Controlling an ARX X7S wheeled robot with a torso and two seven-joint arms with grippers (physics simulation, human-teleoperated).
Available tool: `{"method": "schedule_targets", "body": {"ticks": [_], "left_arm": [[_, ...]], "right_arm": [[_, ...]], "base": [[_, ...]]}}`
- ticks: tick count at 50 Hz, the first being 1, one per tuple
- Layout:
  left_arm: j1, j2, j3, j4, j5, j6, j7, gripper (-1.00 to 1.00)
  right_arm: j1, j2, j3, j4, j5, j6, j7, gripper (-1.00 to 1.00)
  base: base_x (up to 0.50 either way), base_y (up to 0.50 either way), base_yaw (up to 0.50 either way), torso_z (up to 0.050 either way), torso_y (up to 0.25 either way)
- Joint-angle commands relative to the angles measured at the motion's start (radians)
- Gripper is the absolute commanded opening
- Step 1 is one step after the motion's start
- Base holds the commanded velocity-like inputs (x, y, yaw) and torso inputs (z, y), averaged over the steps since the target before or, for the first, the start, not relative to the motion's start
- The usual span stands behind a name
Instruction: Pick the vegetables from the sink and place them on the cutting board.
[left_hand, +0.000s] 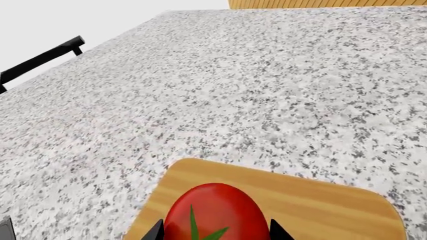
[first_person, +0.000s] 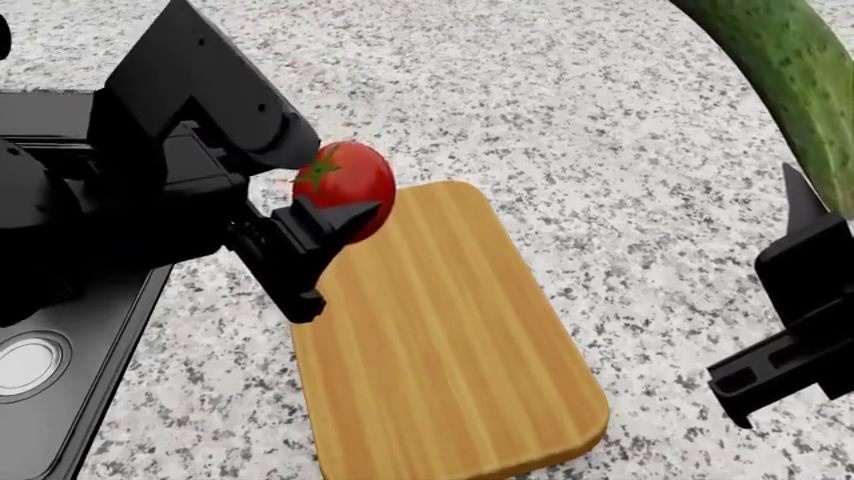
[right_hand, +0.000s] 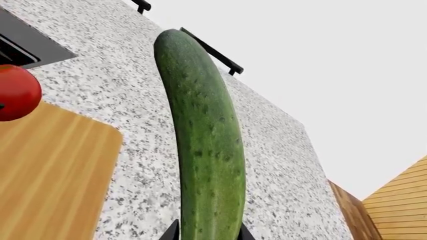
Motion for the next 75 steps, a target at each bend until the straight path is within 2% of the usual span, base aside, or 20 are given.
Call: {"method": "schedule_targets", "body": {"ticks": [1, 14, 41, 50, 57, 67, 75], "left_arm": [[0.017, 0.007, 0.017, -0.009, -0.004, -0.002, -0.011, -1.0], [0.033, -0.023, 0.033, 0.022, -0.013, -0.027, -0.023, -1.0], [0.056, -0.01, 0.062, 0.035, -0.011, -0.039, -0.02, -1.0], [0.065, -0.014, 0.074, 0.042, -0.007, -0.043, -0.014, -1.0], [0.074, -0.014, 0.078, 0.048, -0.013, -0.045, -0.013, -1.0], [0.083, -0.016, 0.083, 0.055, -0.02, -0.051, -0.021, -1.0], [0.092, -0.015, 0.091, 0.052, -0.019, -0.051, -0.018, -1.0]], "right_arm": [[0.017, -0.011, 0.006, 0.005, 0.011, 0.014, 0.014, -1.0], [0.006, -0.006, 0.01, 0.002, 0.0, 0.011, 0.005, -1.0], [0.038, -0.026, 0.012, 0.023, 0.055, 0.037, 0.048, -1.0], [-0.075, 0.031, 0.014, -0.028, -0.101, -0.049, -0.068, -1.0], [-0.091, 0.04, 0.014, -0.039, -0.116, -0.063, -0.076, -1.0], [0.028, -0.019, 0.015, 0.011, 0.059, 0.031, 0.053, -1.0], [0.012, -0.013, 0.019, 0.006, 0.035, 0.024, 0.033, -1.0]], "base": [[0.0, 0.0, 0.0, 0.0, 0.0], [0.0, 0.0, 0.0, 0.001, 0.001], [0.0, 0.0, 0.0, 0.0, 0.0], [0.0, 0.0, 0.0, 0.0, 0.001], [0.0, 0.0, 0.0, 0.0, 0.0], [0.0, 0.0, 0.0, 0.0, 0.0], [0.0, 0.0, 0.0, 0.0, 0.001]]}}
